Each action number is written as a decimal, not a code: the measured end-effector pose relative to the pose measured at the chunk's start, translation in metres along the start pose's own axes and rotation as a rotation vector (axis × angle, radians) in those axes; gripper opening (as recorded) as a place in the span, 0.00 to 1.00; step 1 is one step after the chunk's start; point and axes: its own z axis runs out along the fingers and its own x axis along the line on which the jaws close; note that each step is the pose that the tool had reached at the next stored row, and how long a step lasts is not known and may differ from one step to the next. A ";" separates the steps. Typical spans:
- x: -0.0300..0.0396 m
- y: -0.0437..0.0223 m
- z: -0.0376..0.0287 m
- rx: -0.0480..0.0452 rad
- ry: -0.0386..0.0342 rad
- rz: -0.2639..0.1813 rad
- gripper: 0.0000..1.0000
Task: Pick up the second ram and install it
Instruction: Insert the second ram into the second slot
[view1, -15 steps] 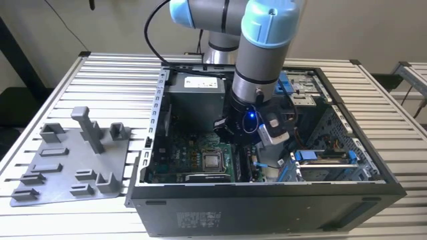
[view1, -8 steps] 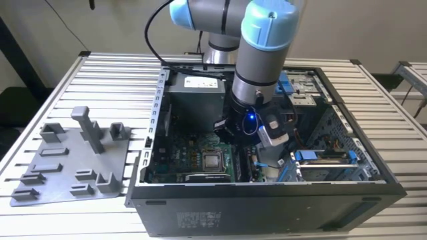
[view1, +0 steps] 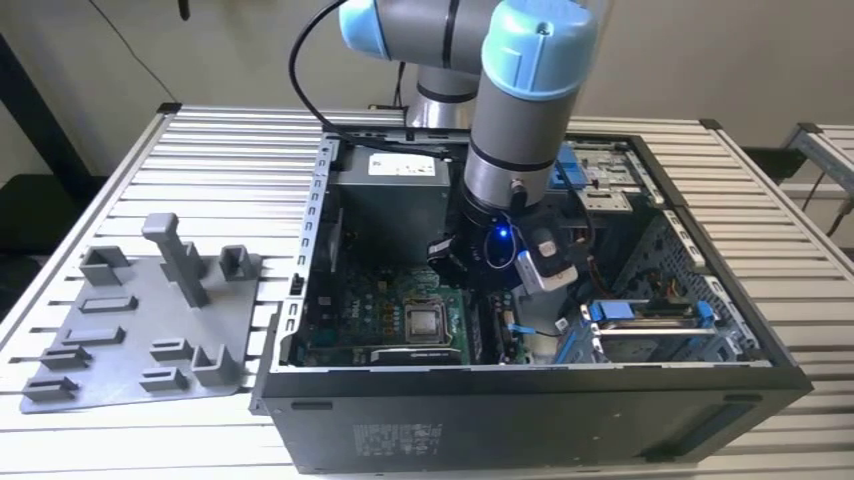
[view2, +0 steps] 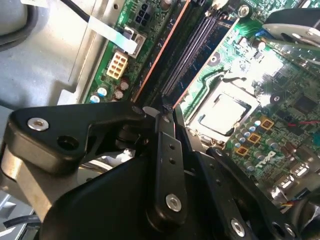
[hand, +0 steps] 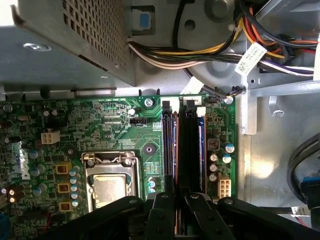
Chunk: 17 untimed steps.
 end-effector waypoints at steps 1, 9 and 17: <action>0.0000 0.0001 0.0001 -0.0001 0.0000 0.000 0.14; 0.0000 0.0002 0.0005 -0.0001 0.0000 0.000 0.14; -0.0001 0.0002 -0.0013 -0.0005 -0.0031 -0.013 0.14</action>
